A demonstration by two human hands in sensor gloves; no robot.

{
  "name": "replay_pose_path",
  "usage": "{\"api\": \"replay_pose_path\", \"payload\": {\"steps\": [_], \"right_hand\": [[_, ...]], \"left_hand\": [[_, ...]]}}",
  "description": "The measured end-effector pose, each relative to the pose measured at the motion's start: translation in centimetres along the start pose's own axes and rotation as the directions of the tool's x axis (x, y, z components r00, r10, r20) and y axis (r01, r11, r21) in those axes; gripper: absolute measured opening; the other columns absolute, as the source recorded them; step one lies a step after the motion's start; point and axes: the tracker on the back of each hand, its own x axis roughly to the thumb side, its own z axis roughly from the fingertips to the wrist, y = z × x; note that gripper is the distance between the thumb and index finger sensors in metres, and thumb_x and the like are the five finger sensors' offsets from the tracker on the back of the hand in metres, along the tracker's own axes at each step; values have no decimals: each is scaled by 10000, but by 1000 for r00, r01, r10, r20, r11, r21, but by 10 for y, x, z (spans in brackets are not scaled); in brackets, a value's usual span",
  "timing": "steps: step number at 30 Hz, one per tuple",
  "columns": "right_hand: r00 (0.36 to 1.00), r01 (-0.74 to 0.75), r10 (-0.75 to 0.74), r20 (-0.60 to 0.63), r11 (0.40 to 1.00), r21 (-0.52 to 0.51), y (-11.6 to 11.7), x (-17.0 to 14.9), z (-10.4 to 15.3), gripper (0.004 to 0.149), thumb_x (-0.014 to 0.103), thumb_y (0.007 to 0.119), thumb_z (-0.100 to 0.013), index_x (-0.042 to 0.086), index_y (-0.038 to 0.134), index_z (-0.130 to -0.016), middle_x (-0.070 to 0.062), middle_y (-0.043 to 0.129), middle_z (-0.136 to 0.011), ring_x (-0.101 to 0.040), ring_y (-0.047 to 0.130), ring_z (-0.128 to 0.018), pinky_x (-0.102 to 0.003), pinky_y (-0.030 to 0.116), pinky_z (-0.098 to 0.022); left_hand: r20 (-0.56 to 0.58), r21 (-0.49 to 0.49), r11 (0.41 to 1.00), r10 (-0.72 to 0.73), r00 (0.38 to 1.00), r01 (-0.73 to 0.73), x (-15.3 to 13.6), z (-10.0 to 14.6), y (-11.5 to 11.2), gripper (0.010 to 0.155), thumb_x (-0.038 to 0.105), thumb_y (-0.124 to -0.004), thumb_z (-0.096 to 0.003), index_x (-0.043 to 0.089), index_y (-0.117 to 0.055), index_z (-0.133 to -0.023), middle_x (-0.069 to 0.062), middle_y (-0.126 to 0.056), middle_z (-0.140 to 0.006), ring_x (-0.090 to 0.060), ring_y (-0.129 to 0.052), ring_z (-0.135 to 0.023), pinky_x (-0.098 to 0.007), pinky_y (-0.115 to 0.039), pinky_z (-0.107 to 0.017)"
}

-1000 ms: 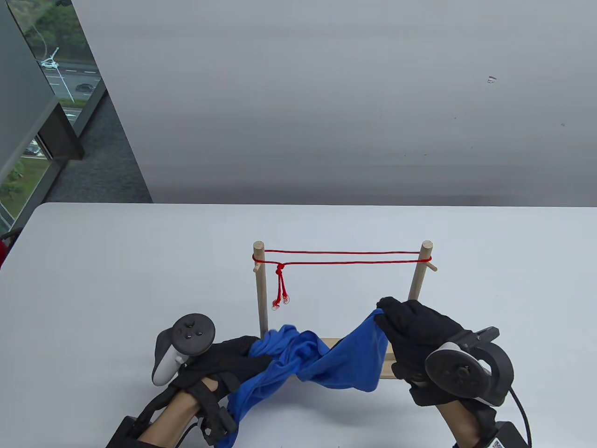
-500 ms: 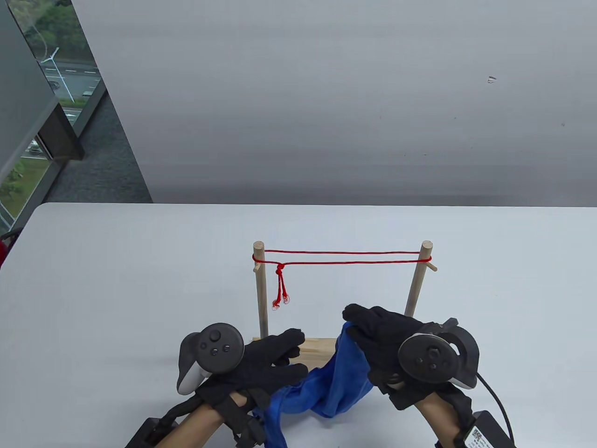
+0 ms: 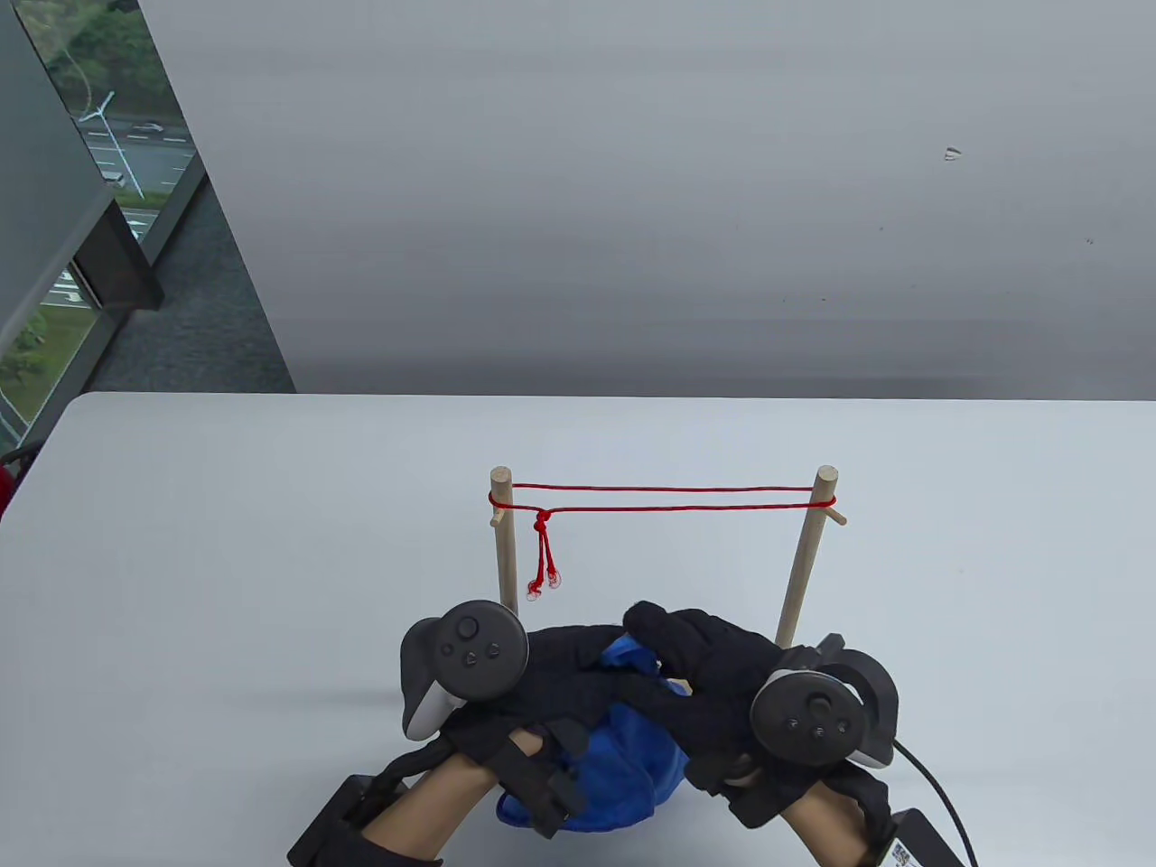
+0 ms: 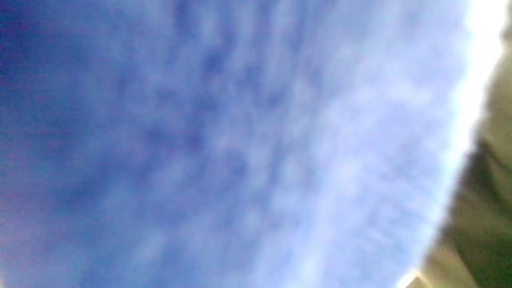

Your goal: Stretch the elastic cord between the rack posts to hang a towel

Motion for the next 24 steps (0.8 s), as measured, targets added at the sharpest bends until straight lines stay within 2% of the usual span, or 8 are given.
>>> {"api": "replay_pose_path", "payload": {"steps": [2, 4, 7, 9, 12, 16, 20, 24], "right_hand": [[999, -26, 27, -20, 999, 32, 6, -2, 11, 844, 703, 778, -389, 97, 636, -959, -146, 817, -813, -270, 973, -562, -415, 856, -323], [992, -111, 115, -60, 992, 59, 14, -3, 22, 877, 757, 775, -367, 99, 669, -938, -132, 841, -788, -248, 988, -539, -390, 873, -298], [964, -206, 238, -120, 951, 232, 29, -5, 30, 1032, 853, 729, -342, 65, 569, -989, -152, 768, -875, -260, 969, -615, -398, 885, -324], [963, -195, 234, -131, 946, 259, 37, -7, 31, 1036, 850, 737, -340, 55, 571, -983, -154, 773, -869, -256, 971, -615, -393, 888, -325], [980, -142, 163, -112, 974, 175, 45, -4, 28, 812, 717, 820, -366, 86, 742, -871, -100, 910, -703, -209, 1023, -464, -373, 888, -274], [987, -147, 152, -46, 984, 100, 45, 2, 23, 459, 501, 852, -405, 146, 893, -693, -15, 1004, -497, -130, 1048, -286, -320, 895, -175], [978, -209, 210, -2, 974, 85, 41, 4, 23, 432, 477, 862, -404, 152, 893, -686, -18, 994, -491, -128, 1034, -289, -324, 884, -183], [945, -326, 325, 29, 940, 99, 34, 0, 26, 424, 473, 863, -404, 161, 884, -691, -19, 984, -502, -130, 1026, -301, -328, 877, -196]], "left_hand": [[-7, 28, 999, 21, 1000, -21, -2, 2, 3, 429, 424, -930, -416, 143, -961, -739, -5, -1099, -517, -265, -1088, -356, -484, -877, -400], [0, 70, 997, 28, 1000, -28, -3, 3, 5, 428, 424, -929, -416, 139, -962, -734, 0, -1101, -507, -259, -1092, -342, -479, -884, -389], [6, 117, 991, 65, 998, -65, -4, 5, 4, 430, 426, -927, -420, 134, -960, -733, 3, -1103, -500, -249, -1097, -332, -471, -892, -381], [14, 138, 987, 84, 996, -85, -4, 5, 2, 428, 424, -927, -422, 133, -958, -734, 5, -1104, -500, -245, -1100, -333, -469, -895, -380], [36, 152, 981, 114, 993, -118, -2, 6, 0, 428, 426, -927, -422, 134, -959, -733, 12, -1107, -501, -242, -1106, -336, -464, -899, -382], [57, 167, 976, 129, 990, -136, -2, 10, 2, 430, 422, -929, -420, 130, -959, -734, 7, -1109, -499, -246, -1108, -342, -469, -898, -384], [59, 153, 980, 118, 991, -126, -1, 14, 9, 432, 418, -929, -420, 129, -957, -739, 3, -1107, -513, -259, -1106, -358, -478, -890, -395], [52, 37, 996, 84, 995, -86, 1, 15, 20, 438, 415, -937, -413, 141, -960, -754, -26, -1107, -562, -298, -1096, -416, -506, -867, -433]]}}
